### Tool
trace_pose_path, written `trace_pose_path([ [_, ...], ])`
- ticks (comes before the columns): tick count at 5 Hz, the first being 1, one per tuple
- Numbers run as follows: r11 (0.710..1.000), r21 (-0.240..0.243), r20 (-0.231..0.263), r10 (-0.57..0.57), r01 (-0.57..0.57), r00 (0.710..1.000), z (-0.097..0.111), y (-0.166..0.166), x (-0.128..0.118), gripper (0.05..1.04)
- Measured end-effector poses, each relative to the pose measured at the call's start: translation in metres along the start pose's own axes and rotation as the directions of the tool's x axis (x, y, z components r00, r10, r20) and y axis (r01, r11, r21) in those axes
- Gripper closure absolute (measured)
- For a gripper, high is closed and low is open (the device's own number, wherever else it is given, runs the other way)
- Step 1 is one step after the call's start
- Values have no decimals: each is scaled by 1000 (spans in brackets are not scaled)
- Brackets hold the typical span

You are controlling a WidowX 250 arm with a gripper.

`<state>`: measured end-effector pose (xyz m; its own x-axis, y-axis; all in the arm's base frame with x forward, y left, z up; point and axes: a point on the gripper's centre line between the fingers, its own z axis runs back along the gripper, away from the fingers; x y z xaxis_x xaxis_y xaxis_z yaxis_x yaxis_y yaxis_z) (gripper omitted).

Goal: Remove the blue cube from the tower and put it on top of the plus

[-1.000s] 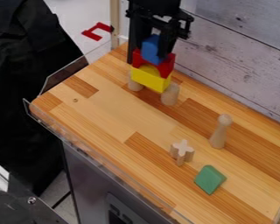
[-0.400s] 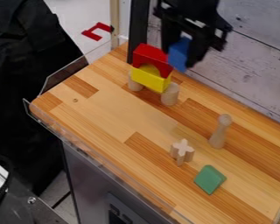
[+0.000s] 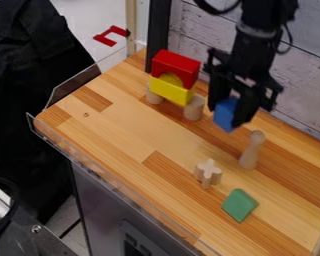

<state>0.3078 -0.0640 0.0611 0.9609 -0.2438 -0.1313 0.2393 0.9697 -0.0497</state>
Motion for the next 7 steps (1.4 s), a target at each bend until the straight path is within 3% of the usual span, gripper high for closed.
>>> trace_pose_path([
  [1,998,-49,-36,-31,29,999,-22,-6,8,527],
  [2,998,-55,-44,-28,25,999,-26,-7,6,527],
  [6,999,-50,-55,11,-14,998,-24,-15,-12,527],
  [7,998,-62,-83,21,-26,996,-29,-18,-20,527],
])
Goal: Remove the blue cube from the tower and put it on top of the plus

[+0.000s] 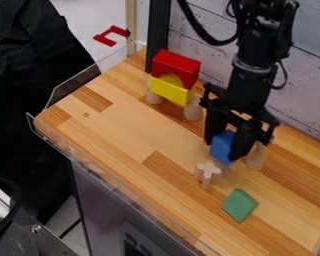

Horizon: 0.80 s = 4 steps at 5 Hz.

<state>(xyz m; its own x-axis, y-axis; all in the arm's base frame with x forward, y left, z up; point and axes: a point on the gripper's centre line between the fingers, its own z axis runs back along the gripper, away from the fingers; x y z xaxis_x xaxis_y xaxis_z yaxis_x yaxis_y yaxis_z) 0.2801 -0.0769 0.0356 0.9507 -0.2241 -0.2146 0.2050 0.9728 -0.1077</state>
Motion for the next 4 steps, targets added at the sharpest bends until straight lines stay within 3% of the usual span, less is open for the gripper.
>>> trace_pose_path([
  [4,1000,-18,-17,13,-13,1000,0,2,-15,527],
])
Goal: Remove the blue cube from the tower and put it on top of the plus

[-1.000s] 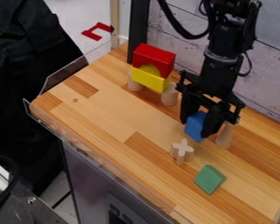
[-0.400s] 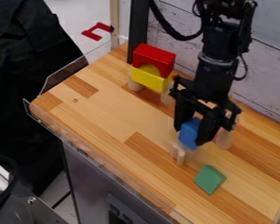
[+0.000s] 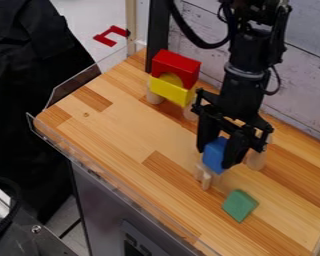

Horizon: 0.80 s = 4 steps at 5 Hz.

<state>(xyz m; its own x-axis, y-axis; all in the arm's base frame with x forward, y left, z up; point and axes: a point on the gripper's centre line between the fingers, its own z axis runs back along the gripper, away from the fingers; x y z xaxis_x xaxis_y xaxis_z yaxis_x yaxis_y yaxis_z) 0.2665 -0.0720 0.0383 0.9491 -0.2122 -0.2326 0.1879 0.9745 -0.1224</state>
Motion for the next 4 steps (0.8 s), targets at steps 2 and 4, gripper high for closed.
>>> trace_pose_path([
  [2,1000,-18,0,15,-15,1000,-6,5,-3,458],
  [4,998,3,4,60,-60,998,-7,12,-4,75],
])
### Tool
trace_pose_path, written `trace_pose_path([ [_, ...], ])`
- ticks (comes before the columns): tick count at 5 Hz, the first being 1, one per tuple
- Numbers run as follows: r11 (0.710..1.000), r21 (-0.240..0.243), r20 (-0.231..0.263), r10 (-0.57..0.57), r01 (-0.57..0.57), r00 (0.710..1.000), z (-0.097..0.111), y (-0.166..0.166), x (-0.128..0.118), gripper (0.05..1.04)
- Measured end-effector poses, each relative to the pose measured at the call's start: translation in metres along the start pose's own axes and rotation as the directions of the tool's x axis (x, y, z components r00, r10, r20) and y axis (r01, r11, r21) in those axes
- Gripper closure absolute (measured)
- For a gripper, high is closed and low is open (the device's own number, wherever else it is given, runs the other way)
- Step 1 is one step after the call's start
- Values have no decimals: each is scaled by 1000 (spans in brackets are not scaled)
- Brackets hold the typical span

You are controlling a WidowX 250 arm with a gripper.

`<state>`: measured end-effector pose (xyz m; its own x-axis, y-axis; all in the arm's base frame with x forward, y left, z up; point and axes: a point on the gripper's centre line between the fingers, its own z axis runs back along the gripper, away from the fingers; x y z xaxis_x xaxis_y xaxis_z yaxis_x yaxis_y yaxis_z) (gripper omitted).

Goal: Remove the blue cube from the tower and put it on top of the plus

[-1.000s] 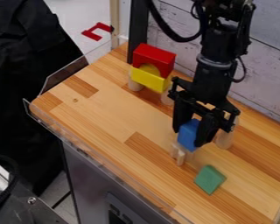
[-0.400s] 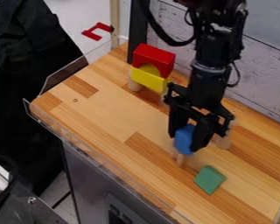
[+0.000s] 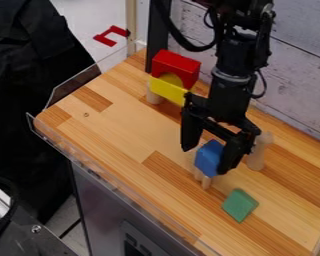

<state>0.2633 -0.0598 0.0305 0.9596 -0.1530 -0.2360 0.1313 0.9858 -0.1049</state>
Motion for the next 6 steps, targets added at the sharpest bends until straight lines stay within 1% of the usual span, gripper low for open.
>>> trace_pose_path([
  [1,1000,21,47,18,-19,999,15,1,-1,82],
  [2,998,63,95,19,-25,995,43,4,6,83],
  [3,996,81,169,15,-29,986,75,6,10,83],
  [4,991,85,149,92,-106,985,84,21,5,83],
  [5,978,90,151,174,-189,973,85,39,-2,83],
  [6,966,86,169,225,-242,960,89,52,-9,83],
])
